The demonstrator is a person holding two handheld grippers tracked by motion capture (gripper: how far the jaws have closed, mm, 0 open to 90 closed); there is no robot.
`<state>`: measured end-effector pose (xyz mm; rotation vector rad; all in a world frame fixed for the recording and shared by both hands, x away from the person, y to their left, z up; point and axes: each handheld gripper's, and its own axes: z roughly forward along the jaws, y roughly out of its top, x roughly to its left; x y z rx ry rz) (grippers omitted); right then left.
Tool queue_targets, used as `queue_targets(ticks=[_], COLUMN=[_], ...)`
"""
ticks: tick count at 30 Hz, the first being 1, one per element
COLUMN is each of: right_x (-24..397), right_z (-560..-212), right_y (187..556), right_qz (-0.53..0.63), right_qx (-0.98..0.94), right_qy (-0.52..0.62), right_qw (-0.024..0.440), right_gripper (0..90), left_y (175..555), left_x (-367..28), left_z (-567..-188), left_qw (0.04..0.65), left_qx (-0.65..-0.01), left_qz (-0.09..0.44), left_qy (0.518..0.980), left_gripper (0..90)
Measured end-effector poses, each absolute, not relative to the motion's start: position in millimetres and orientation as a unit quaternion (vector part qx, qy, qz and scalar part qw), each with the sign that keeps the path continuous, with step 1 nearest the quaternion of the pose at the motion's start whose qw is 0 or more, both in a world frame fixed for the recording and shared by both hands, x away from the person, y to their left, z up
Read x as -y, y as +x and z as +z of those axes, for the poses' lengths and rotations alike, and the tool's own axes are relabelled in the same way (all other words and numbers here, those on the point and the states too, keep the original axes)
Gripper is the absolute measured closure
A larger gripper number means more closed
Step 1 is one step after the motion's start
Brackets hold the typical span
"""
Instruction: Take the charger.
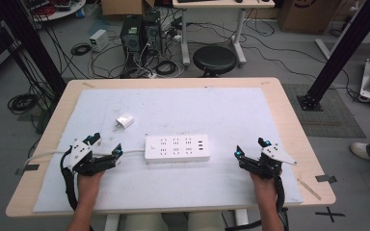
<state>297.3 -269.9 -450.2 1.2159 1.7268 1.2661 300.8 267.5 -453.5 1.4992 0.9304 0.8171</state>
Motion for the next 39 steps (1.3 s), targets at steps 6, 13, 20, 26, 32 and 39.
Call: queue_targets(ticks=[6,13,20,26,32,39], right_x=[270,270,270,270,269,269], right_z=[-450,-450,-450,-450,-450,-449], right_y=[297,297,298,299,299,301], right_qz=[0.485,0.484,0.483,0.482,0.480,0.476], right_qx=[-0.660,-0.661,-0.663,-0.664,-0.666,-0.668], right_qy=[0.466,0.467,0.467,0.469,0.469,0.473], right_qw=[0.335,0.333,0.330,0.328,0.327,0.322], right_gripper=[12.4,12.5,12.4,12.4,12.4,12.4], left_y=[301,301,302,307,320,345], left_x=[-268,-267,-265,-270,-275,-275], left_z=[-454,-453,-453,-446,-416,-378], left_qw=[0.564,0.563,0.556,0.558,0.582,0.584], left_qx=[-0.395,-0.396,-0.395,-0.406,-0.377,-0.332], left_qz=[0.347,0.347,0.346,0.346,0.324,0.299], left_qy=[0.637,0.637,0.645,0.636,0.644,0.677], left_gripper=[7.9,7.9,8.6,8.6,8.6,8.6])
